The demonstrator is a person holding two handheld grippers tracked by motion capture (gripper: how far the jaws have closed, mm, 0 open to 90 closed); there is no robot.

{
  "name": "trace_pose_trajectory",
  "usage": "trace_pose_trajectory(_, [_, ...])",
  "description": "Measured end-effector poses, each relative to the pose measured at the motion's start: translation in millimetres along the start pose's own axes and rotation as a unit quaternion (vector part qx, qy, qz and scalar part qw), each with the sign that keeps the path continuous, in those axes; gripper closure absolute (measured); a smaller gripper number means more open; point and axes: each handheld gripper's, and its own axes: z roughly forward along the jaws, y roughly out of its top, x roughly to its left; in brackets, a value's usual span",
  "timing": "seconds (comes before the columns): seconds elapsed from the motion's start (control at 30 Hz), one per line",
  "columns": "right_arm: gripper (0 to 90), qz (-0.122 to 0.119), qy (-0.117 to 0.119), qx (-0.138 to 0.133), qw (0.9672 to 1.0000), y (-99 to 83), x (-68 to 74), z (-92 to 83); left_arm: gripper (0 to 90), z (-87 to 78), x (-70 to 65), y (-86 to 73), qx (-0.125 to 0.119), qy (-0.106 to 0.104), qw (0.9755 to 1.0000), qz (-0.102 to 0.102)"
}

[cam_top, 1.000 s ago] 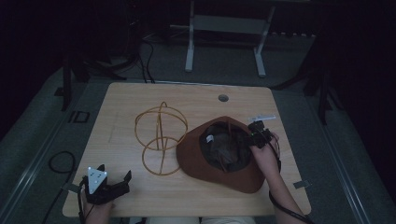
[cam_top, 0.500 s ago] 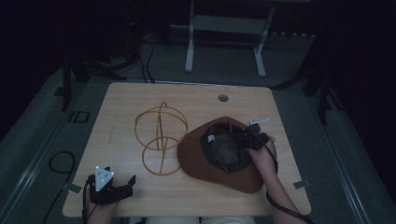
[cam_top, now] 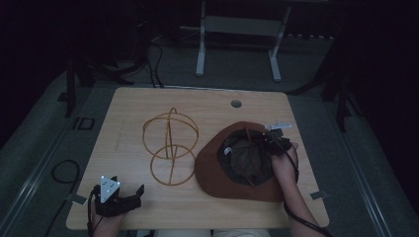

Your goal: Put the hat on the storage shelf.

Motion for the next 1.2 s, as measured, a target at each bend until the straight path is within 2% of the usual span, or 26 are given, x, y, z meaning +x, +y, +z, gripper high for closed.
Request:
trace_pose_trajectory(0.13, [84.5, 0.010, 0.010, -0.039, 0.9991, 8.5, -7.0, -22.2, 2.4, -1.7, -7.8, 2.7, 0.004, -0.014, 0.9999, 0.005])
trace_pose_trajectory(0.3, [84.5, 0.030, 0.024, -0.084, 0.9957, 18.7, -17.8, -50.5, 2.4, -5.0, -24.6, 8.5, 0.007, -0.039, 0.9990, 0.020])
trace_pose_trajectory(0.4, [84.4, 0.036, 0.028, -0.107, 0.9932, 22.2, -22.3, -64.3, 2.4, -5.0, -38.7, 11.6, 0.015, -0.058, 0.9976, 0.034])
trace_pose_trajectory(0.43, [84.3, 0.037, 0.029, -0.114, 0.9924, 22.9, -23.3, -68.0, 2.4, -5.3, -45.4, 12.4, 0.019, -0.071, 0.9965, 0.040])
trace_pose_trajectory(0.5, [84.3, 0.045, 0.035, -0.131, 0.9897, 23.8, -26.3, -77.9, 2.4, -5.9, -55.7, 13.0, 0.026, -0.079, 0.9952, 0.053])
trace_pose_trajectory(0.6, [84.3, 0.051, 0.040, -0.149, 0.9867, 24.3, -30.4, -90.3, 2.4, -5.2, -73.2, 12.5, 0.038, -0.102, 0.9914, 0.073])
trace_pose_trajectory(0.67, [84.2, 0.052, 0.040, -0.155, 0.9857, 24.2, -32.1, -95.1, 2.4, -3.0, -83.5, 12.0, 0.048, -0.119, 0.9881, 0.086])
trace_pose_trajectory(0.77, [84.1, 0.060, 0.049, -0.166, 0.9831, 23.5, -36.2, -99.8, 4.6, 2.9, -95.5, 11.5, 0.067, -0.151, 0.9824, 0.089])
trace_pose_trajectory(0.87, [84.0, 0.073, 0.060, -0.179, 0.9794, 21.1, -40.2, -103.5, 4.7, 5.5, -104.4, 12.6, 0.071, -0.156, 0.9804, 0.097])
trace_pose_trajectory(0.93, [84.0, 0.075, 0.059, -0.186, 0.9780, 19.4, -41.4, -107.2, 4.7, 7.5, -113.6, 16.6, 0.074, -0.161, 0.9779, 0.111])
trace_pose_trajectory(0.97, [84.0, 0.075, 0.060, -0.188, 0.9775, 18.9, -41.6, -108.4, 4.7, 8.4, -118.7, 19.1, 0.073, -0.162, 0.9772, 0.116])
trace_pose_trajectory(1.0, [84.0, 0.073, 0.057, -0.189, 0.9775, 18.1, -41.8, -109.6, 4.8, 10.0, -122.4, 22.1, 0.073, -0.175, 0.9751, 0.116])
trace_pose_trajectory(1.07, [84.0, 0.071, 0.054, -0.193, 0.9772, 16.2, -42.4, -112.2, 5.0, 13.4, -131.5, 27.8, 0.070, -0.183, 0.9741, 0.114])
trace_pose_trajectory(1.2, [84.0, 0.071, 0.052, -0.193, 0.9773, 11.4, -45.0, -115.9, 5.2, 22.0, -152.2, 40.2, 0.066, -0.207, 0.9678, 0.127])
